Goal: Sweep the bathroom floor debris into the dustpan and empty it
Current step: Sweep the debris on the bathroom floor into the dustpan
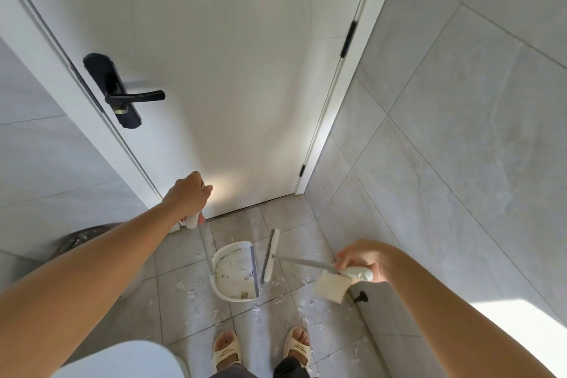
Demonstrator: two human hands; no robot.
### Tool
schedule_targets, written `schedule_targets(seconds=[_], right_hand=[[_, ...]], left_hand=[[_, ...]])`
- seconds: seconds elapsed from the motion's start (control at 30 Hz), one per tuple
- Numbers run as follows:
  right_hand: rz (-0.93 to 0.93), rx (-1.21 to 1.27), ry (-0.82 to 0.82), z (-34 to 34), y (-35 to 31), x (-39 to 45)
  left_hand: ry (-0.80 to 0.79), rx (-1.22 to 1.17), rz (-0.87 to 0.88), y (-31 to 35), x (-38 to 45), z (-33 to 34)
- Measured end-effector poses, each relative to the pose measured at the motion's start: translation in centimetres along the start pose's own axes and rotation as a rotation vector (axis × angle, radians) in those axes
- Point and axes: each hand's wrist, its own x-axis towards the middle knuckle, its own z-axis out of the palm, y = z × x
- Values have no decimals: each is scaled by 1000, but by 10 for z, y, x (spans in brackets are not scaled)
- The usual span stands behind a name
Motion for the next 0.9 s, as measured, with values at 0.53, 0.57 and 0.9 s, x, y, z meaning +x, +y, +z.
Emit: schedule_targets(seconds=[0.53,0.57,0.9], right_hand=[[153,590,-40,-15,102,27],[134,580,-9,-15,107,30],[148,592,205,-35,142,47]], left_hand=[[25,167,35,20,10,35],[26,194,35,21,10,38],[70,403,183,38,23,75]])
